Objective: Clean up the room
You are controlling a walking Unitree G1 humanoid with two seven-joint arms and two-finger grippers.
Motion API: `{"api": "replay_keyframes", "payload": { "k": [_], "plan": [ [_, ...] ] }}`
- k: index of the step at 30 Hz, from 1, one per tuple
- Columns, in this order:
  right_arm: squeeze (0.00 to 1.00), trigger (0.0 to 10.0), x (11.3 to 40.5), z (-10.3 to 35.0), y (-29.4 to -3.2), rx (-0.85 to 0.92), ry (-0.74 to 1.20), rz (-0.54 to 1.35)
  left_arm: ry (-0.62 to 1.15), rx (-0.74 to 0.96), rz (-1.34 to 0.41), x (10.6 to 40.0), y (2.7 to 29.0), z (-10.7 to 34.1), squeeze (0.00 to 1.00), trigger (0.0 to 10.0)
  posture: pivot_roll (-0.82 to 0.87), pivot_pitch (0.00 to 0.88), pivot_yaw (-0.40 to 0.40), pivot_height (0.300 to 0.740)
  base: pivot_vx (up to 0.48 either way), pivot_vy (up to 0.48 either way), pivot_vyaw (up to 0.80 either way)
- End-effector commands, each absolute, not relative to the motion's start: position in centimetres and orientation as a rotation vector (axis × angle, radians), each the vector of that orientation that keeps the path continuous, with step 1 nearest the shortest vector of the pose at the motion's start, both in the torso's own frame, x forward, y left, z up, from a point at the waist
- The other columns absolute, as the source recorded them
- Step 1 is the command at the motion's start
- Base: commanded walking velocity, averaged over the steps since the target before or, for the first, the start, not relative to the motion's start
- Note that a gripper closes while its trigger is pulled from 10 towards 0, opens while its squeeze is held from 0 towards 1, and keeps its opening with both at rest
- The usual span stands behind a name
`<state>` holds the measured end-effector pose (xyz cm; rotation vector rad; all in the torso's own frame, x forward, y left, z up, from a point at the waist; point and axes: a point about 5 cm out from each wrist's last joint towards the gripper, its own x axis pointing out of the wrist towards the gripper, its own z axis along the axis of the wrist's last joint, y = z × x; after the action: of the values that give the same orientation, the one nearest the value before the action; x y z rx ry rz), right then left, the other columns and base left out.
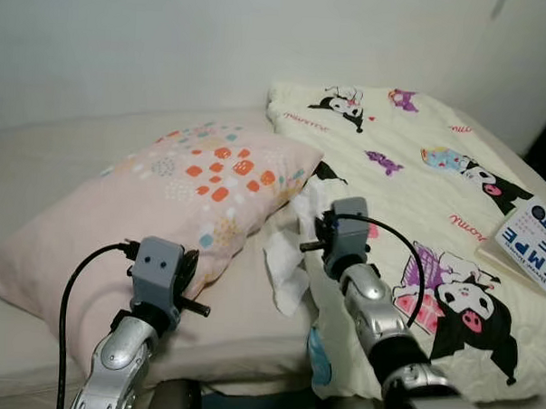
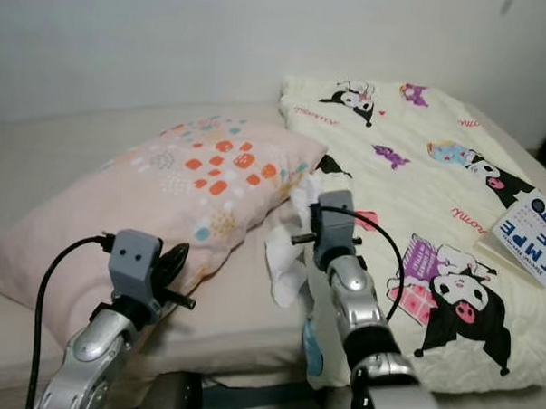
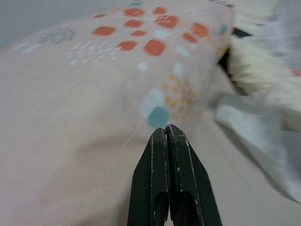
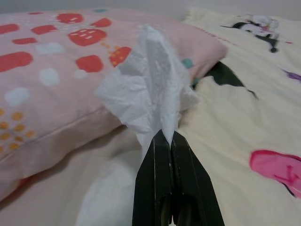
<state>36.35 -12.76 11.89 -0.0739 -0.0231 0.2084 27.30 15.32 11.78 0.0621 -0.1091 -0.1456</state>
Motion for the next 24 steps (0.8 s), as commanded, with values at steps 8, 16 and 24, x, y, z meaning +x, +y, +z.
{"api": "replay_keyframes", "payload": {
  "k": [8, 16, 24],
  "plan": [
    [0.0, 10.0, 34.8, 9.7, -13.5, -0.123, 0.019, 0.126, -0.044, 0.052, 0.051, 27.5, 15.9, 10.1, 0.0, 10.0, 0.04, 0.106, -0.028, 0.592, 0.0, 0.0, 0.0],
    [0.0, 10.0, 33.9, 8.7, -14.2, -0.118, 0.064, 0.093, -0.059, 0.049, 0.033, 27.3, 15.0, 10.2, 0.0, 10.0, 0.03, 0.105, -0.03, 0.617, 0.0, 0.0, 0.0],
    [0.0, 10.0, 33.8, 8.6, -14.1, -0.114, 0.079, 0.092, -0.078, 0.045, 0.047, 27.6, 15.1, 10.6, 0.0, 10.0, 0.04, 0.1, -0.033, 0.647, 0.0, 0.0, 0.0]
  ]
}}
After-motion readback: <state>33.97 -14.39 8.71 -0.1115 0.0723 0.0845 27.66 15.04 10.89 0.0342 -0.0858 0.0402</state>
